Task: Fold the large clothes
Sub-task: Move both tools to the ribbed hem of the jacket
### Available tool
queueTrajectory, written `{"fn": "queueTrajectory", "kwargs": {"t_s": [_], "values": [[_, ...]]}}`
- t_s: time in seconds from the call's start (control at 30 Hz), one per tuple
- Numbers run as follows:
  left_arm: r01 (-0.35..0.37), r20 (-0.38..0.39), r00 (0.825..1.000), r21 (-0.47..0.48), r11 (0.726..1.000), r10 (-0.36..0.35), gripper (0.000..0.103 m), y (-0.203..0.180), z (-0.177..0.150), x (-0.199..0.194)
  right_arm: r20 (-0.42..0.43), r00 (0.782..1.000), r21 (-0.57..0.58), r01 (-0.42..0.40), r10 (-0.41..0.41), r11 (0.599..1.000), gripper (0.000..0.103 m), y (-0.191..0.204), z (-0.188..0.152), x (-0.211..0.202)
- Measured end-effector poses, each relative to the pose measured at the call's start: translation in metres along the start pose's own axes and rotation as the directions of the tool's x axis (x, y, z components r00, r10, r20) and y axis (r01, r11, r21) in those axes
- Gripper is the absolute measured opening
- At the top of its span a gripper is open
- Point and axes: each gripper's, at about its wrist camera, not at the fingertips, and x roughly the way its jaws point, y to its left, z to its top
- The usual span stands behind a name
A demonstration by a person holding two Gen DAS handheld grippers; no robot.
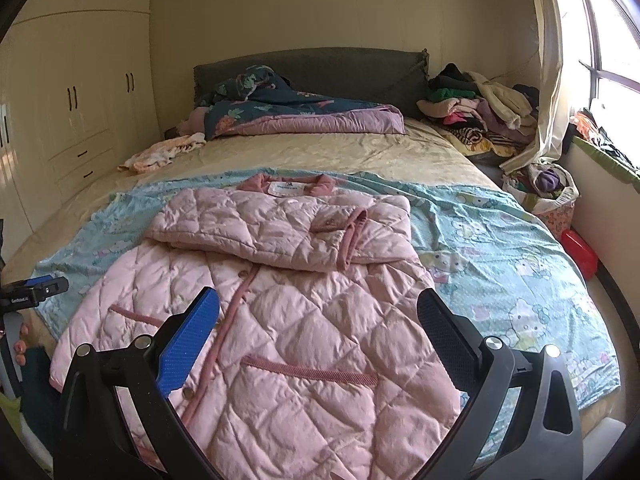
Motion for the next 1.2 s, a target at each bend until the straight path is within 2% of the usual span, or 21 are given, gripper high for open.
{"fn": "queueTrajectory", "kwargs": {"t_s": [0.3, 0.73, 1.13, 1.17, 1.2], "values": [[-0.029, -0.045, 0.999, 0.001, 1.0, 0.029, 0.094, 0.006, -0.02, 0.009, -0.033, 0.999, 0.006, 0.016, -0.016, 1.0, 0.099, -0.013, -0.015, 0.001], [-0.064, -0.109, 0.992, -0.003, 0.998, 0.064, 0.094, 0.022, -0.046, 0.021, -0.124, 0.991, 0.031, 0.059, -0.055, 0.998, 0.099, -0.04, -0.052, 0.009], [-0.042, -0.115, 0.993, -0.069, 0.997, 0.034, 0.094, 0.058, -0.073, 0.013, -0.186, 0.977, 0.056, 0.113, -0.101, 0.992, 0.099, -0.07, -0.085, 0.009], [-0.031, -0.118, 0.993, -0.073, 0.997, 0.023, 0.091, 0.059, -0.076, 0.013, -0.189, 0.977, 0.058, 0.113, -0.1, 0.992, 0.099, -0.072, -0.087, 0.008], [-0.021, -0.123, 0.992, -0.076, 0.997, 0.011, 0.083, 0.059, -0.078, 0.013, -0.191, 0.976, 0.059, 0.113, -0.1, 0.992, 0.099, -0.073, -0.088, 0.008]]}}
